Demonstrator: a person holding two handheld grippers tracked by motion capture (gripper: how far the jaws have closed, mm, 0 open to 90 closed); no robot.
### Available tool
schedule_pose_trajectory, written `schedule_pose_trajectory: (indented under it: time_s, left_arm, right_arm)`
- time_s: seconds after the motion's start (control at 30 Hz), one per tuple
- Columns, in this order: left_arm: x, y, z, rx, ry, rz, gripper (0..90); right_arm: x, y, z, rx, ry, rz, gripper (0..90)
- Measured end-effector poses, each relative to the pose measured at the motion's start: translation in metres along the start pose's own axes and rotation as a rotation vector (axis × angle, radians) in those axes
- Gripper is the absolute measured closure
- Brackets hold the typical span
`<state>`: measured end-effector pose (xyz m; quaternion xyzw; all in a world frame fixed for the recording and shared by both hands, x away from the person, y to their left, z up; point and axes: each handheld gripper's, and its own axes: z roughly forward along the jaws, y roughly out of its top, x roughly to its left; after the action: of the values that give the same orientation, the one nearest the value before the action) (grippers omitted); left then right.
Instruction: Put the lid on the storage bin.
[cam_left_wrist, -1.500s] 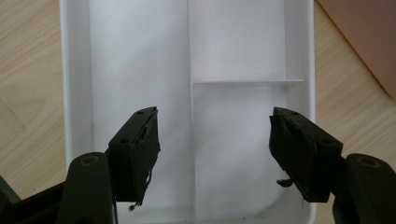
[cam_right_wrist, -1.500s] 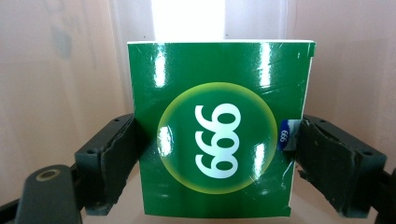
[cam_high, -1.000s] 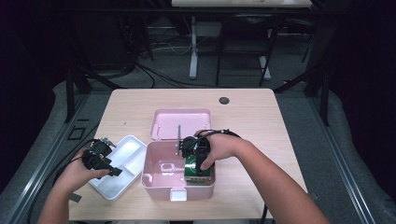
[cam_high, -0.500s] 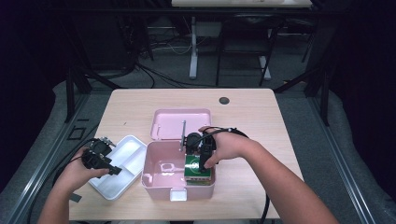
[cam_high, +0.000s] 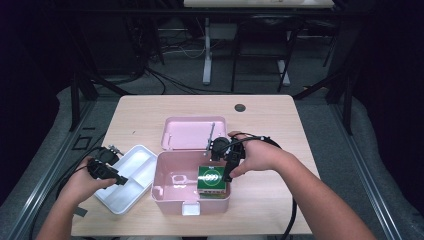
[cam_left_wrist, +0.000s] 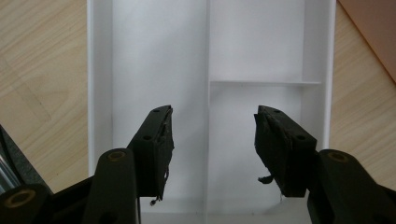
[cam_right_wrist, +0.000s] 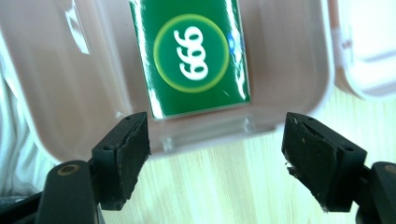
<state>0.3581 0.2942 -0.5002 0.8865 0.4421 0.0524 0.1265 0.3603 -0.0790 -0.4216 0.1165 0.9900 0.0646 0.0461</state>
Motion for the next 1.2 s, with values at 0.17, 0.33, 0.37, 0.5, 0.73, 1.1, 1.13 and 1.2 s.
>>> schedule_pose_trajectory:
  time_s: [0.17, 0.33, 0.37, 0.5, 0.73, 1.1, 1.13, 1.2]
  left_arm:
    - [0.000, 0.000, -0.001, 0.024, -0.008, 0.014, 50.0]
    - [0.002, 0.000, -0.002, 0.017, -0.026, 0.003, 53.9]
    - [0.001, 0.000, -0.002, 0.020, -0.032, 0.000, 53.9]
    - [0.001, 0.001, -0.002, 0.028, -0.033, 0.005, 55.3]
    - [0.002, 0.001, 0.001, 0.044, -0.019, 0.004, 56.0]
    - [0.003, -0.001, -0.001, 0.042, -0.026, 0.004, 61.5]
    - [0.004, -0.001, -0.002, 0.039, -0.032, 0.000, 61.5]
    - [0.005, -0.002, -0.003, 0.033, -0.032, -0.003, 61.4]
  right_arm:
    - [-0.003, -0.011, -0.004, 0.001, -0.011, 0.011, 23.4]
    - [-0.005, -0.024, -0.005, -0.005, -0.037, 0.042, 24.5]
    - [-0.005, -0.024, -0.005, -0.005, -0.037, 0.042, 24.5]
    - [-0.009, -0.037, -0.002, -0.016, -0.048, 0.080, 26.4]
    - [-0.015, -0.054, 0.003, -0.015, -0.040, 0.127, 26.0]
    - [-0.018, -0.070, 0.007, -0.088, -0.075, 0.200, 32.6]
    - [-0.017, -0.072, 0.008, -0.096, -0.078, 0.209, 33.1]
    - [-0.017, -0.074, 0.009, -0.105, -0.085, 0.234, 33.4]
